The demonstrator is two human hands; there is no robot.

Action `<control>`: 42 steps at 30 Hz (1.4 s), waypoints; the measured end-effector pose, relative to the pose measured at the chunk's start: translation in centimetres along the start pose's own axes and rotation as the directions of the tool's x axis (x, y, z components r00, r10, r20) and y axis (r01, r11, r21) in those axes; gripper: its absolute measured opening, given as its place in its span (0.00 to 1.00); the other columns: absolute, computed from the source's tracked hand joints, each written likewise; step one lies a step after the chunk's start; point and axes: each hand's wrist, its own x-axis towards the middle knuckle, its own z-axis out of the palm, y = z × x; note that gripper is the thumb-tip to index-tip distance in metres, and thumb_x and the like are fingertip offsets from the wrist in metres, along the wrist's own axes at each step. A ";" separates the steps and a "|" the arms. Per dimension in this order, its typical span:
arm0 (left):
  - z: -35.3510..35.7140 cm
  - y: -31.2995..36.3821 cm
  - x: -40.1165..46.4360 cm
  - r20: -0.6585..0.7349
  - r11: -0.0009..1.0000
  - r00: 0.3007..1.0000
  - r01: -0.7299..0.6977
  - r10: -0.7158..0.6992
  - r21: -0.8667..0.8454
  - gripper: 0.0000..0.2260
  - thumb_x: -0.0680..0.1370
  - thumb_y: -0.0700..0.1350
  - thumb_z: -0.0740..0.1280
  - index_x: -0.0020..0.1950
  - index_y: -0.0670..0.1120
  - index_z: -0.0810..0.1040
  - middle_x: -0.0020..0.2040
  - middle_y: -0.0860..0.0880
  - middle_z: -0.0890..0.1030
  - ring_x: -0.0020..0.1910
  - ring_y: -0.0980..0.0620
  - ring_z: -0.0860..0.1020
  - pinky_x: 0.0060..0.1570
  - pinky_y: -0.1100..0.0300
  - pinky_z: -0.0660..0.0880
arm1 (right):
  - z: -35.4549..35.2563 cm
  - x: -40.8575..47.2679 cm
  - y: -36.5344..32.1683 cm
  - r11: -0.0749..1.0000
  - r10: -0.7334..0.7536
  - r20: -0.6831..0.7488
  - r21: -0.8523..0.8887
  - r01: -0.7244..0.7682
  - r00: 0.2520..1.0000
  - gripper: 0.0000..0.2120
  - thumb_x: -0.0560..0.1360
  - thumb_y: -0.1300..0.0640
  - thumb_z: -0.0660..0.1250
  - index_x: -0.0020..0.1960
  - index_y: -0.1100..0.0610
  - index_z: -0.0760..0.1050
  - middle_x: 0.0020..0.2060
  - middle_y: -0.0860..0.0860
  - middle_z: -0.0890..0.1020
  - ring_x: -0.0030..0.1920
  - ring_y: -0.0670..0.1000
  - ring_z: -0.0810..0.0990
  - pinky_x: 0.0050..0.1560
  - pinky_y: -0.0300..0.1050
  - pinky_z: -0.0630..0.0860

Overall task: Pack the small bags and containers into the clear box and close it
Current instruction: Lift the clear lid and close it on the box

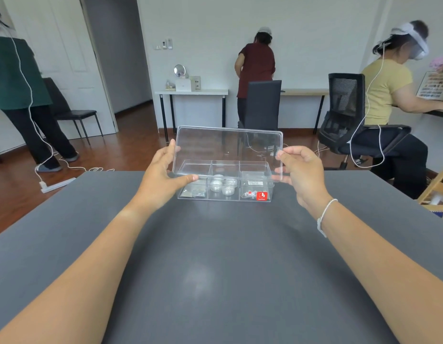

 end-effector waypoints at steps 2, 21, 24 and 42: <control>0.1 0.0 0.1 -0.045 1.000 0.999 0.013 -0.013 -0.011 0.39 0.68 0.47 0.74 0.74 0.50 0.57 0.63 0.61 0.67 0.62 0.63 0.66 0.59 0.74 0.61 | 0.0 0.0 0.2 1.000 -0.029 0.024 -0.008 0.030 0.999 0.09 0.73 0.64 0.65 0.53 0.59 0.75 0.47 0.53 0.79 0.33 0.48 0.76 0.30 0.36 0.80; 0.9 -2.0 0.3 -0.114 0.966 0.971 0.188 -0.210 -0.180 0.31 0.67 0.54 0.72 0.68 0.50 0.69 0.66 0.55 0.74 0.64 0.59 0.68 0.63 0.64 0.59 | -1.2 -0.1 3.2 0.854 -0.065 0.349 -0.465 0.234 0.935 0.29 0.73 0.51 0.66 0.71 0.50 0.61 0.68 0.47 0.67 0.66 0.49 0.68 0.60 0.42 0.66; 1.2 -2.3 0.3 -0.102 0.965 0.968 0.214 -0.231 -0.155 0.32 0.66 0.56 0.72 0.67 0.48 0.70 0.69 0.52 0.71 0.67 0.56 0.67 0.63 0.65 0.58 | -1.2 0.0 3.5 0.856 -0.045 0.341 -0.471 0.212 0.939 0.28 0.73 0.50 0.66 0.71 0.50 0.61 0.68 0.48 0.67 0.66 0.49 0.68 0.60 0.43 0.68; 1.6 -1.9 0.1 -0.023 0.947 0.962 0.265 -0.273 -0.179 0.31 0.69 0.52 0.72 0.68 0.45 0.69 0.62 0.54 0.75 0.57 0.59 0.72 0.57 0.67 0.64 | -1.4 -0.2 4.0 0.869 0.007 0.329 -0.470 0.157 0.944 0.26 0.74 0.51 0.65 0.70 0.50 0.63 0.68 0.50 0.68 0.67 0.51 0.69 0.63 0.48 0.71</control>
